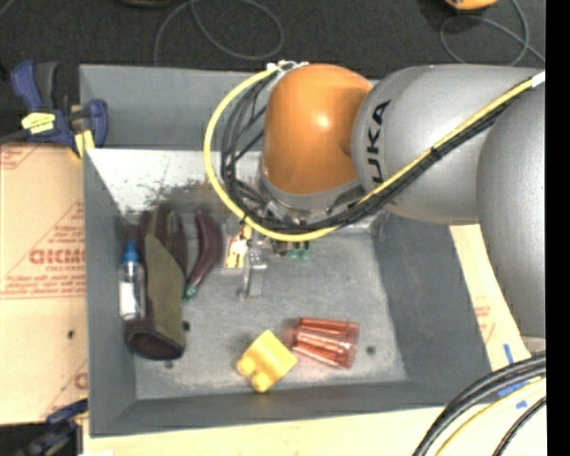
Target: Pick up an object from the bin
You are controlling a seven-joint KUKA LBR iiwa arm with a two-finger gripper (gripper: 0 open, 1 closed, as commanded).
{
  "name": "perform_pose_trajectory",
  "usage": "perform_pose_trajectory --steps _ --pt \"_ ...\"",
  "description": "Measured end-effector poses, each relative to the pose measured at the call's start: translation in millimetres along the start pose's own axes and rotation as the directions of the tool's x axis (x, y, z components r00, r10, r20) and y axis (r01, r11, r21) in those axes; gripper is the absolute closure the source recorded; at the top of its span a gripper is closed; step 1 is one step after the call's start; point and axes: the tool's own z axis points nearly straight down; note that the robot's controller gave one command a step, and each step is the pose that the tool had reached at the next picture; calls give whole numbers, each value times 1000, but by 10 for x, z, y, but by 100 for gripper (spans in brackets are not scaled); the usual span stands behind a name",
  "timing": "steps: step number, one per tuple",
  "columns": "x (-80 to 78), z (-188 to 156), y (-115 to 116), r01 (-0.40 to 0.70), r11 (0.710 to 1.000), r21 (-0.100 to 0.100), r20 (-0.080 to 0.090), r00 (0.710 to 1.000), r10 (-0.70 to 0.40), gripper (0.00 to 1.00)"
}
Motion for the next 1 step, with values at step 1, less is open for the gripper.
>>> perform_pose_trajectory --steps 1 --pt "-9 -44 -6 -2 1000 -1 6 1000 2 0"
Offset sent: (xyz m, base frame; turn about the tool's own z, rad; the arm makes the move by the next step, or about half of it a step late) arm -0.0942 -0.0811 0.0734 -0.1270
